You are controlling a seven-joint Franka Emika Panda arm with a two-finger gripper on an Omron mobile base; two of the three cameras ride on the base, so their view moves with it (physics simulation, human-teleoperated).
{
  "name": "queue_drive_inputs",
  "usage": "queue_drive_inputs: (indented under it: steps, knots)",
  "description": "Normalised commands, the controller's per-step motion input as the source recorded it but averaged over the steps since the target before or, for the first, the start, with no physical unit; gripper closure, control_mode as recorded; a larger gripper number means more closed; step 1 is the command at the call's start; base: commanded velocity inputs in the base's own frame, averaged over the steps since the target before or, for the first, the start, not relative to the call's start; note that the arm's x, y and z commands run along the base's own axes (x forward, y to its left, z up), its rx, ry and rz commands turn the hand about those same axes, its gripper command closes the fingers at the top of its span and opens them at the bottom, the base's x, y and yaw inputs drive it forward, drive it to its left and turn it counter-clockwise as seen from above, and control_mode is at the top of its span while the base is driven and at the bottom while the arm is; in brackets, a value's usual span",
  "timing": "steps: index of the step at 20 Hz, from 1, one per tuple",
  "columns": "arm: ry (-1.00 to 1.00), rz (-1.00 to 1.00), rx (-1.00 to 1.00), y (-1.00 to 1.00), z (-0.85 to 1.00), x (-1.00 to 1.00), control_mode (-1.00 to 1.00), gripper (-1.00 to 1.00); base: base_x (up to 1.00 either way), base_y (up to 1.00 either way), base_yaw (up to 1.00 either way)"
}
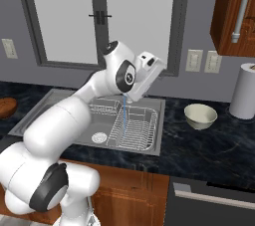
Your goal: Rinse each bowl for a few seconds and place them down in the sink or on the counter.
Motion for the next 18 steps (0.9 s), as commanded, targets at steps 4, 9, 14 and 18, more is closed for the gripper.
queue_drive_inputs:
  steps: [4,9,14,18]
  knots:
    - [0.00,-0.02,0.01,-0.12,-0.19,0.00,-1.00,-1.00,0.00,0.00,0.00]
    - [0.00,0.00,0.00,-0.01,-0.11,0.00,-1.00,-1.00,0.00,0.00,0.00]
    - [0.00,0.00,0.00,-0.06,-0.13,0.00,-1.00,-1.00,0.00,0.00,0.00]
    - [0.00,0.00,0.00,-0.05,-0.16,0.00,-1.00,-1.00,0.00,0.00,0.00]
